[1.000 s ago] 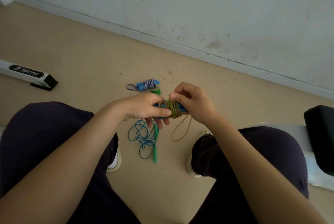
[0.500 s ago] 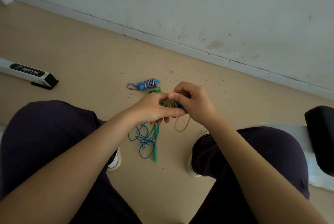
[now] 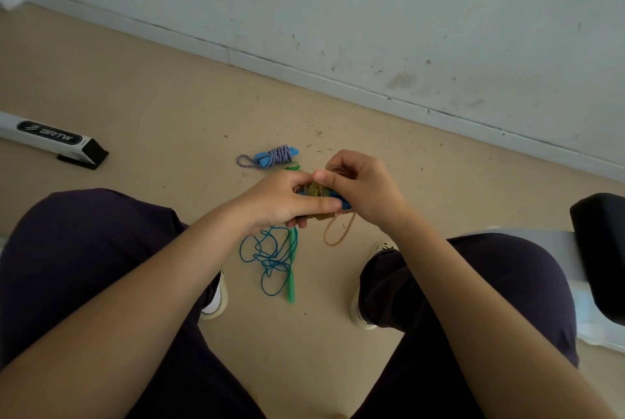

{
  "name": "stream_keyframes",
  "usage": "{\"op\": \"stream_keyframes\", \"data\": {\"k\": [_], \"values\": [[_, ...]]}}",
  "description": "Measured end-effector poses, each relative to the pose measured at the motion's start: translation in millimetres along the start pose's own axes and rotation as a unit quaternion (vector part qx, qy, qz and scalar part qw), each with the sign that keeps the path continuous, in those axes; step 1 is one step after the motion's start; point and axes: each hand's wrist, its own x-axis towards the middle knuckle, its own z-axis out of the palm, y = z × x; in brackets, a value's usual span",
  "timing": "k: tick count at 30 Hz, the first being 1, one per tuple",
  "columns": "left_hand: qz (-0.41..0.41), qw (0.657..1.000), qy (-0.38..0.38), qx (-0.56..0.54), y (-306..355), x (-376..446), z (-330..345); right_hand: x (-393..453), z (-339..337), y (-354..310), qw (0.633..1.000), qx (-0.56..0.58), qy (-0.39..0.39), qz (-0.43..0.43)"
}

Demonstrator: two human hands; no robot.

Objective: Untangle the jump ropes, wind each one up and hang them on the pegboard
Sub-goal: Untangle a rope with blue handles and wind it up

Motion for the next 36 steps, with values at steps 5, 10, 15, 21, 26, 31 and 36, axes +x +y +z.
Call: {"op": "stream_keyframes", "data": {"k": [5,10,15,21,26,31,36], "values": [[0.021,0.999,-0.001,0.035,3,0,-4,1,-6,-2,1.0,-0.002,-0.002,0.017],[0.048,0.998,0.021,0.041,2,0,-6,-1,-6,0,0.999,0.041,-0.003,0.014],[0.038,0.999,0.028,0.002,7,-3,-6,-1,-6,-3,0.996,0.045,-0.027,0.067],[0.022,0.998,0.042,-0.041,4,-1,-6,-5,-6,-10,0.981,0.142,-0.075,0.108],[0.076,0.991,0.057,-0.095,8,-4,-6,-8,-9,-12,0.97,0.204,-0.093,0.092],[0.047,0.973,0.134,-0.183,11,0,-13,-5,-10,-7,0.968,0.187,-0.114,0.121],[0.04,0.97,0.098,-0.221,11,-2,-13,-8,-9,-6,0.988,0.061,-0.105,0.092]]}}
